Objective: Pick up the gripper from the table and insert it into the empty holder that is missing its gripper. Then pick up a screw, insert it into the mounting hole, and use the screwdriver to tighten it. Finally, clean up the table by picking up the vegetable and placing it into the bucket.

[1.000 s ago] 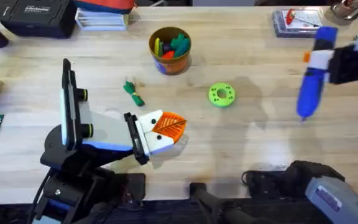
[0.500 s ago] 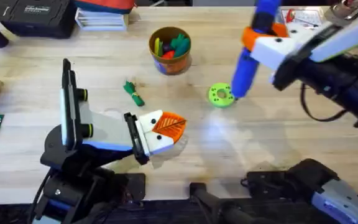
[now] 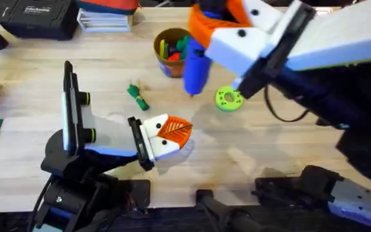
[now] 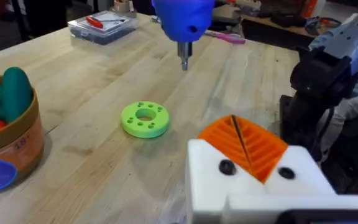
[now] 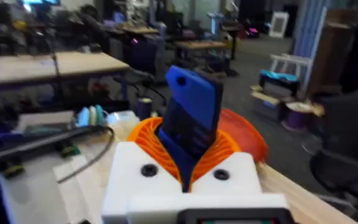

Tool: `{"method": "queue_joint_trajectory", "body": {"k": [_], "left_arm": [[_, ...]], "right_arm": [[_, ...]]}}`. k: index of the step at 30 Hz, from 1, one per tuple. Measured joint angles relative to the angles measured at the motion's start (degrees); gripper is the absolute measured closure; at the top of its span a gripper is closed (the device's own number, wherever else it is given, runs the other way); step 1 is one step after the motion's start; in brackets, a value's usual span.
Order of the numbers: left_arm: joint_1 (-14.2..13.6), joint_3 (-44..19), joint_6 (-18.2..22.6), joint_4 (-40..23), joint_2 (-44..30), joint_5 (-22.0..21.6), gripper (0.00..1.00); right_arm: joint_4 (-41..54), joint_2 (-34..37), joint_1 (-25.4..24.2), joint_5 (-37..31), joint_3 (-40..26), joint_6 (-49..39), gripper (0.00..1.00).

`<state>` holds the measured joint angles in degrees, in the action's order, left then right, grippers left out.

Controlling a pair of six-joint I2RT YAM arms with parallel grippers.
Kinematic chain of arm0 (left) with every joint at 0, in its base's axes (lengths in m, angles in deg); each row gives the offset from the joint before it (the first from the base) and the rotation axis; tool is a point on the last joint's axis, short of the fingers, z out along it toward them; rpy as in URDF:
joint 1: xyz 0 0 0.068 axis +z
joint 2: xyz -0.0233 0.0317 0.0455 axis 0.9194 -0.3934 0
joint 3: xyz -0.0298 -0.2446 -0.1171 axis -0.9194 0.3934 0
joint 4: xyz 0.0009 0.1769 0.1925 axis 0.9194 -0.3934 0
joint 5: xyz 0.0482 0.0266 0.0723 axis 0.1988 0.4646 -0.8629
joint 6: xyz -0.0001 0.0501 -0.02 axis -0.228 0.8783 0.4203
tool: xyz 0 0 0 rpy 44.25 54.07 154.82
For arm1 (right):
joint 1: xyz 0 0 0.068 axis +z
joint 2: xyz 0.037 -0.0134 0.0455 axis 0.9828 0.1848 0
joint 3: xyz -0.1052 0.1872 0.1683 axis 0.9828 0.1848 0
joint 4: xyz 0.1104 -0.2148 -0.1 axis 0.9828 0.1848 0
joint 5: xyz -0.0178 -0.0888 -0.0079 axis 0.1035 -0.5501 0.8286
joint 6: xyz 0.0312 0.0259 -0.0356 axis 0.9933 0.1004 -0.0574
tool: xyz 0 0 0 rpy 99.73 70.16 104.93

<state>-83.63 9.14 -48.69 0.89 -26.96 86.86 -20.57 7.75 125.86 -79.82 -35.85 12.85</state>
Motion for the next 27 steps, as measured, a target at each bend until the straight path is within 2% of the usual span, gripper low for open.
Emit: {"method": "queue_joint_trajectory", "body": {"k": [6, 13, 27], "left_arm": [[0.00, 0.00, 0.00, 0.00, -0.02, -0.01, 0.996], [0.00, 0.00, 0.00, 0.00, -0.02, 0.00, 0.996], [0.00, 0.00, 0.00, 0.00, -0.02, 0.00, 0.996]], "right_arm": [[-8.68, 5.31, 6.23, 0.07, 0.00, 0.42, 0.977], [-12.84, 9.32, 10.55, 0.09, 0.00, 1.08, 0.977], [-12.73, 10.78, 11.99, 0.70, 0.00, 1.06, 0.977]]}}
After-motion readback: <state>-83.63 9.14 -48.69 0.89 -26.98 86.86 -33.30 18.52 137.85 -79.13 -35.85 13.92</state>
